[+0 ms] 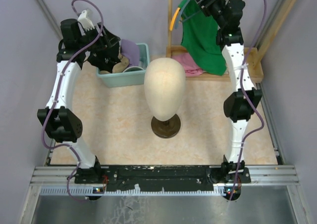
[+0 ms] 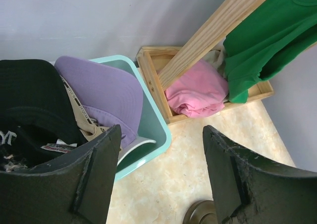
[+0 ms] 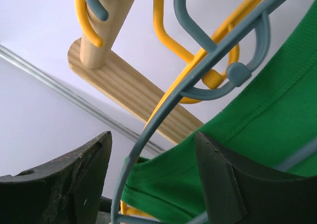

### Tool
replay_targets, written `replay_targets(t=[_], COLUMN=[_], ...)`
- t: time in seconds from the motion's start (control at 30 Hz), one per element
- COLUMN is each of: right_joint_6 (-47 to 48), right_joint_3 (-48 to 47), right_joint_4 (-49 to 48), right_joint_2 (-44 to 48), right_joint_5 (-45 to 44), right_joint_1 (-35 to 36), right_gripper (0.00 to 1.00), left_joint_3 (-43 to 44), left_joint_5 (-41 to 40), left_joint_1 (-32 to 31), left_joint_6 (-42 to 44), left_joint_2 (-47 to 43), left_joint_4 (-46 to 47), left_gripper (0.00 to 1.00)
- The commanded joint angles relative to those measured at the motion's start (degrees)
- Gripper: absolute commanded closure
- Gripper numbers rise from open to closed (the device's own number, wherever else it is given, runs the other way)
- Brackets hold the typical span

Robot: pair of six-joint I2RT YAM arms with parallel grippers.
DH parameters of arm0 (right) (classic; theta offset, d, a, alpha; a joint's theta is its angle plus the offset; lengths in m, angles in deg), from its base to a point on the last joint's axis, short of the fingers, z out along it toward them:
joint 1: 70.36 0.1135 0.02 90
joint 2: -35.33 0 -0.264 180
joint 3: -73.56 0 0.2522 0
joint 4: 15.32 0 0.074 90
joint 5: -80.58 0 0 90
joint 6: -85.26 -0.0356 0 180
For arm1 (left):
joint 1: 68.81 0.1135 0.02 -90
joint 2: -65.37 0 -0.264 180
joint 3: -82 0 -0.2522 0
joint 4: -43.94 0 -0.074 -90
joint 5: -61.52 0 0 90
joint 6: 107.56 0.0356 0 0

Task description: Stack the hats

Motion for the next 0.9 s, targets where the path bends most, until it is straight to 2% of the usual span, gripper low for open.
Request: replay_targets(t=[0.0,0.27,0.4,0.57,0.7,0.87], right_joint_6=[-4.9,-9.0,-12.4,-13.2,-9.6,-8.5], right_joint_3=[-10.1,-10.0,-10.4,-13.4,-7.0,6.1], right_joint_4=[0.0,-6.1,-10.0,-10.2,-10.4,-14.7], right_joint_2=[-3.9,-6.6,-9.1,-11.7,-7.0,2.7], right_joint_5=[2.3,-0.1,-2.5,-6.0,-9.2,-11.1], right_joint_1=[1.2,2.3,3.1,4.4,3.7,-0.9], right_gripper=[0.33,0.33,0.39,0.69,0.95,0.99], left_joint_3=[2.3,4.5,4.9,5.1,5.0,4.0], left_joint_5=[-0.5,-0.7,-0.8,-0.8,-0.6,0.4], left_joint_1=[-0.1,0.0,0.4,0.7,0.9,0.8], left_joint_6=[1.8,3.1,3.5,4.0,4.5,3.9], left_joint_2=[-1.7,-0.4,0.0,0.3,0.4,0.6], left_joint_4=[-0.1,-1.1,-1.2,-1.4,-1.7,-1.2], left_gripper=[0.27,0.26,0.26,0.26,0.26,0.26])
